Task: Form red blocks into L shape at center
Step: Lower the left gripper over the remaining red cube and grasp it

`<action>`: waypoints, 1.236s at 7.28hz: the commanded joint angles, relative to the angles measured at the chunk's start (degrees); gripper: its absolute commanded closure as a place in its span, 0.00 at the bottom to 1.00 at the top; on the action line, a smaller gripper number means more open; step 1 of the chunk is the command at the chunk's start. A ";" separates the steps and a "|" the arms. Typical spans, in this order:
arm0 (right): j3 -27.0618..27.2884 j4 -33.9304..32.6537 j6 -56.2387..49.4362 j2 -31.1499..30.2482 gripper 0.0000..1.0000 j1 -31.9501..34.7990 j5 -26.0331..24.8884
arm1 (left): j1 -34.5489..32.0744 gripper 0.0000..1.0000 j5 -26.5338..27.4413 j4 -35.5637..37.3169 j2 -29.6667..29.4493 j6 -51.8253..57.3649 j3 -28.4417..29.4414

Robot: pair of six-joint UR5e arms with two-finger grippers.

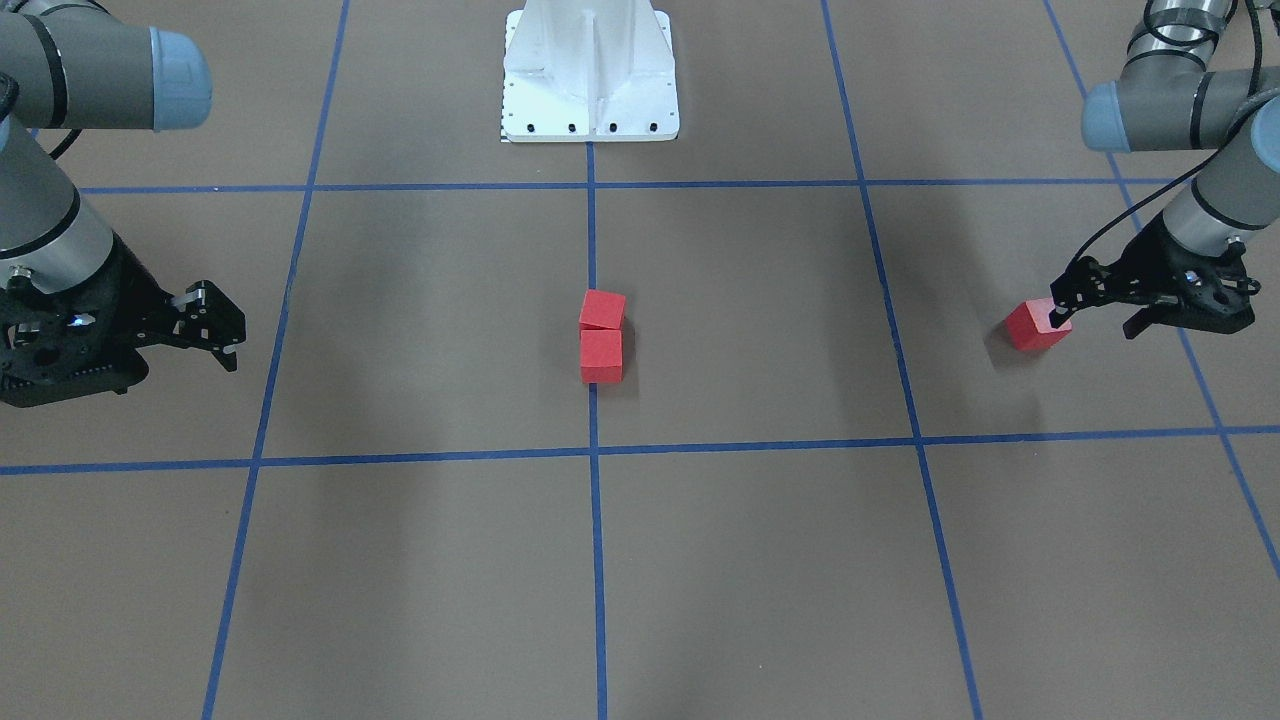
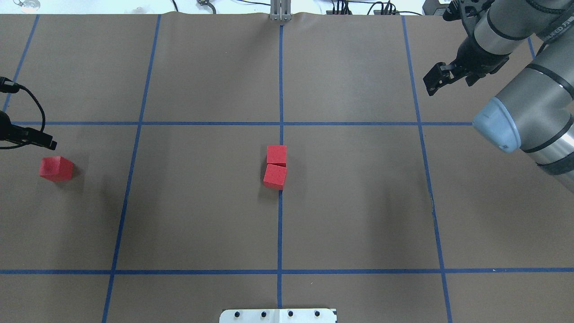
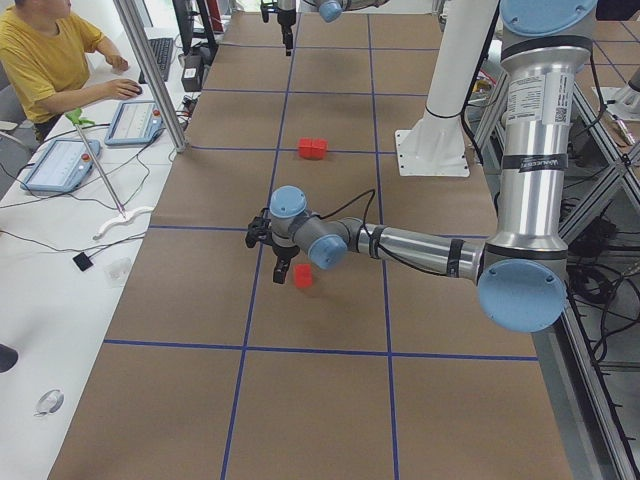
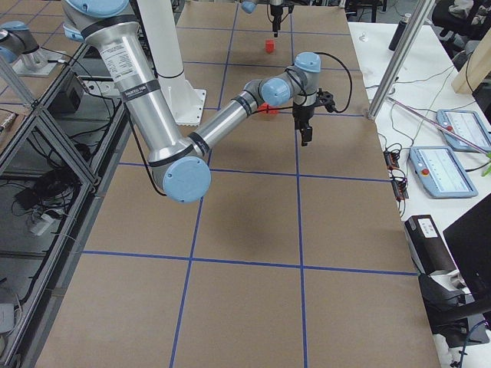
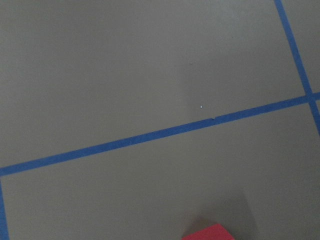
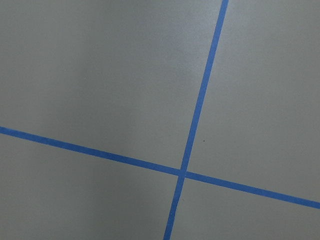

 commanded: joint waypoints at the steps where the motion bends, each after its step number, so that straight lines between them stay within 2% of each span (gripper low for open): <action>1: 0.03 0.62 0.11 -0.35 0.00 -0.01 -0.06 | 2.05 0.00 1.49 -0.38 0.00 -2.90 0.02; 8: -0.23 0.62 0.11 -0.26 0.00 -0.10 -0.23 | 6.97 0.02 5.46 0.14 0.88 -2.99 0.73; 9: -0.23 0.62 0.11 -0.26 0.00 -0.10 -0.23 | 7.06 0.12 5.46 0.14 0.88 -2.64 0.81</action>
